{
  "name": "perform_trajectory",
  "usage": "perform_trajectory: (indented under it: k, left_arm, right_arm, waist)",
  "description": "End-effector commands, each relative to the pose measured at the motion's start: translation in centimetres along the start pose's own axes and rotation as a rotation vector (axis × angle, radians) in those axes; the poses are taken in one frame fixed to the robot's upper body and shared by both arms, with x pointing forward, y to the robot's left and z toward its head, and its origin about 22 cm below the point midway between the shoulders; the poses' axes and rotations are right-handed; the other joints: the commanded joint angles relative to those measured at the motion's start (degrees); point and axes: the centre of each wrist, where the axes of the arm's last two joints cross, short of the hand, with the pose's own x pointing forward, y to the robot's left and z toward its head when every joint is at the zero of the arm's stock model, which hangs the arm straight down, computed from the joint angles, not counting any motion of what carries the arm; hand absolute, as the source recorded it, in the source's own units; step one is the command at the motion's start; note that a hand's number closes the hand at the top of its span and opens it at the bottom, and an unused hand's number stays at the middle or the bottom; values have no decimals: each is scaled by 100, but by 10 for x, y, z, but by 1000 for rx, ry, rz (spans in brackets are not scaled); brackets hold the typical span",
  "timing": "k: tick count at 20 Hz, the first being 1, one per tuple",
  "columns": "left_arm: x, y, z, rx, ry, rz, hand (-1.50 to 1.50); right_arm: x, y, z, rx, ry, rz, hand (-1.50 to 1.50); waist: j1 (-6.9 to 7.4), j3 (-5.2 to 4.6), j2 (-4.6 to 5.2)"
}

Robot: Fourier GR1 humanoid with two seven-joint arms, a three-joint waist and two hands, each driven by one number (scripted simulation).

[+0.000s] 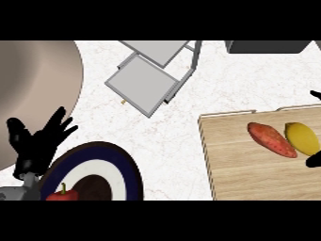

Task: Pick the lemon from the tray and place it in the tiered shelf

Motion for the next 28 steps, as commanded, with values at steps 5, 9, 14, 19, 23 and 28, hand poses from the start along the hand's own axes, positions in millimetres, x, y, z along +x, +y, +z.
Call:
perform_trajectory:
  k: [5, 9, 14, 19, 23, 28]
  left_arm:
    - [-11, -2, -4, -1, 67, 10, 0]
    - [-19, 10, 1, 23, 59, -8, 0]
    - [-10, -10, -3, 10, 67, -10, 0]
    - [-10, -12, -2, 3, 59, -11, 0]
    - [-20, 7, -1, 9, 76, -7, 0]
    - [-23, -16, -11, 26, 60, 7, 0]
  right_arm:
    - [10, 26, -24, -49, 13, 36, -150]
    - [-6, 25, -25, -56, -26, -3, -150]
    - [-6, 37, -46, -56, -36, -7, -150]
    - [-16, 74, -60, 54, -73, 66, 150]
    - [-5, 76, -39, 140, -184, 159, 150]
    - [-16, 84, -48, 90, -241, 85, 150]
  waist:
    - [11, -41, 47]
    - [-12, -42, 44]
    - [-1, -40, 47]
    - [46, -37, 61]
    - [-39, -44, 38]
    - [-39, -41, 53]
